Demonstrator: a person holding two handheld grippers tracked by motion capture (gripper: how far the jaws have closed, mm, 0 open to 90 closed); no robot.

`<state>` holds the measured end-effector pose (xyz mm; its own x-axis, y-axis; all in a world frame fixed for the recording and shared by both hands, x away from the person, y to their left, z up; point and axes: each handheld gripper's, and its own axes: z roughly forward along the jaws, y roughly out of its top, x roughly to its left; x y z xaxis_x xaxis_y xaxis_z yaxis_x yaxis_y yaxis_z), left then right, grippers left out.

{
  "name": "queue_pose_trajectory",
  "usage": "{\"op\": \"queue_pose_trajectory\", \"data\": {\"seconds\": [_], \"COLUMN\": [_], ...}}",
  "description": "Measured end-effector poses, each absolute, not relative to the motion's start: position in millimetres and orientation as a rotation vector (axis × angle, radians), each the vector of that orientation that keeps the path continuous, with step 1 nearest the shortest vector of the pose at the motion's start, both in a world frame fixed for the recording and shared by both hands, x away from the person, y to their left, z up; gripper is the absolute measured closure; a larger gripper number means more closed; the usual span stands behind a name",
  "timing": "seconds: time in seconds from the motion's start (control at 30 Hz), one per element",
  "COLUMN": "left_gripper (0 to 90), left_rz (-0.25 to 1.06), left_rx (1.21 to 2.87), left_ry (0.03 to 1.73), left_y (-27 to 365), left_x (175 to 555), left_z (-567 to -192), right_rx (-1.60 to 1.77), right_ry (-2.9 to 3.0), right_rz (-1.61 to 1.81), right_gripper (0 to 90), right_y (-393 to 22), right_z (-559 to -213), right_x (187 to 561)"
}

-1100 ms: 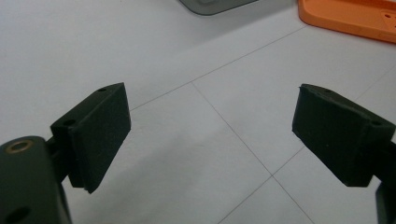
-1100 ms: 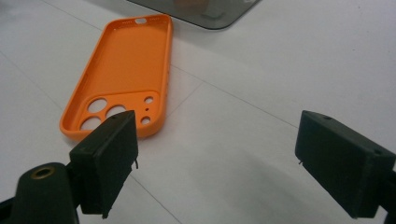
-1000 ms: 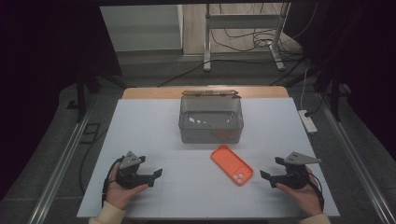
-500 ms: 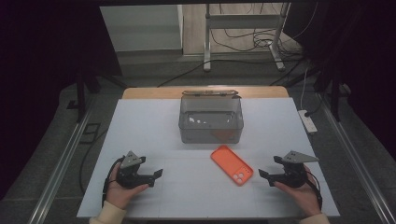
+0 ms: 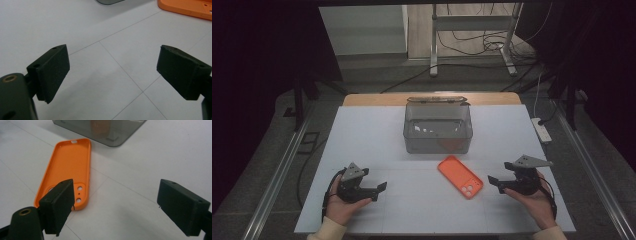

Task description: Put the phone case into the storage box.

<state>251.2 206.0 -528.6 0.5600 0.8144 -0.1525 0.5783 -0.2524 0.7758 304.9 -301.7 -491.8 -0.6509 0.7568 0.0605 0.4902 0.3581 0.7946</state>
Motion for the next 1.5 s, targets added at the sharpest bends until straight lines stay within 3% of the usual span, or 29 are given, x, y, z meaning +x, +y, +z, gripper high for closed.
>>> {"op": "queue_pose_trajectory", "data": {"seconds": [0.7, 1.5], "left_gripper": [11.3, 11.4], "left_rz": [0.354, 0.353], "left_rx": [1.967, 1.962], "left_ry": [1.105, 1.101], "left_y": [202, 202], "left_x": [253, 251], "left_z": [-528, -527], "right_rx": [1.072, 0.996], "right_ry": [2.349, 2.446], "right_rz": [1.127, 1.062], "right_gripper": [15.1, 15.3], "right_y": [-287, -253], "right_z": [-448, -432], "right_x": [312, 327]}}
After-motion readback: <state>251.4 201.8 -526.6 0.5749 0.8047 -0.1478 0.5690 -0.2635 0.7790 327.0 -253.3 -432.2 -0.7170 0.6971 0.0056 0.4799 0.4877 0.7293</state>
